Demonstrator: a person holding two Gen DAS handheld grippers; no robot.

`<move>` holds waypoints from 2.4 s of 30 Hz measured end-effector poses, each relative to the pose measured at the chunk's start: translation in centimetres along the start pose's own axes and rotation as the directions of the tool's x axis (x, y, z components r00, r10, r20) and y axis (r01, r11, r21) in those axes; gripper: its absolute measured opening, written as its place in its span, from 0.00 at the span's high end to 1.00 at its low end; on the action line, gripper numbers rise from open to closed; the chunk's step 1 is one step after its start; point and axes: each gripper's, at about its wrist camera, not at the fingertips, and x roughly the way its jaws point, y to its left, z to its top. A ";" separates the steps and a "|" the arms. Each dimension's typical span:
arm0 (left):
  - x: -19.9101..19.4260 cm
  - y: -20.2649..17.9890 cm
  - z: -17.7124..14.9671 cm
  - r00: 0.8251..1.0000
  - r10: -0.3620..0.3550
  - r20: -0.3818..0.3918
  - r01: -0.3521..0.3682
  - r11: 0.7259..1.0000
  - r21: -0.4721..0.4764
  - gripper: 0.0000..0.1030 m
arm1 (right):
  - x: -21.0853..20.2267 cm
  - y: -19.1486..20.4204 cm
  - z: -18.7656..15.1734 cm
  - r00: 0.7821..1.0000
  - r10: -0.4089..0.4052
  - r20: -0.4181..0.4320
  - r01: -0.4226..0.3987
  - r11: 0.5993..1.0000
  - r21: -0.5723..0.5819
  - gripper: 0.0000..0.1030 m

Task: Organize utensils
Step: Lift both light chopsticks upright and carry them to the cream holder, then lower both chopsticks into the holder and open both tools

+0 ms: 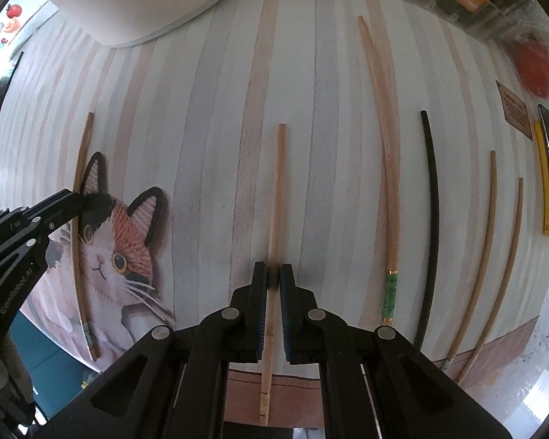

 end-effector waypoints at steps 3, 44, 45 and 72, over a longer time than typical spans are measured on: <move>-0.8 0.5 -0.2 0.999 -0.049 0.010 0.049 0.998 -0.033 0.96 | -0.4 -1.1 -0.5 0.997 0.071 0.038 -0.072 0.997 0.030 0.93; -26.2 3.1 2.3 0.816 -0.050 0.576 0.100 0.993 -0.055 0.97 | -22.2 -0.5 -2.3 0.673 0.257 0.693 -0.243 0.962 -0.121 0.94; -27.2 3.2 2.3 0.807 -0.051 0.588 0.102 0.993 -0.053 0.97 | -23.6 -0.4 -2.0 0.649 0.272 0.711 -0.255 0.958 -0.134 0.94; -34.0 3.5 14.5 0.731 -0.053 0.681 0.106 0.994 -0.037 0.97 | -35.4 2.3 13.1 0.457 0.242 0.856 -0.219 0.963 -0.156 0.94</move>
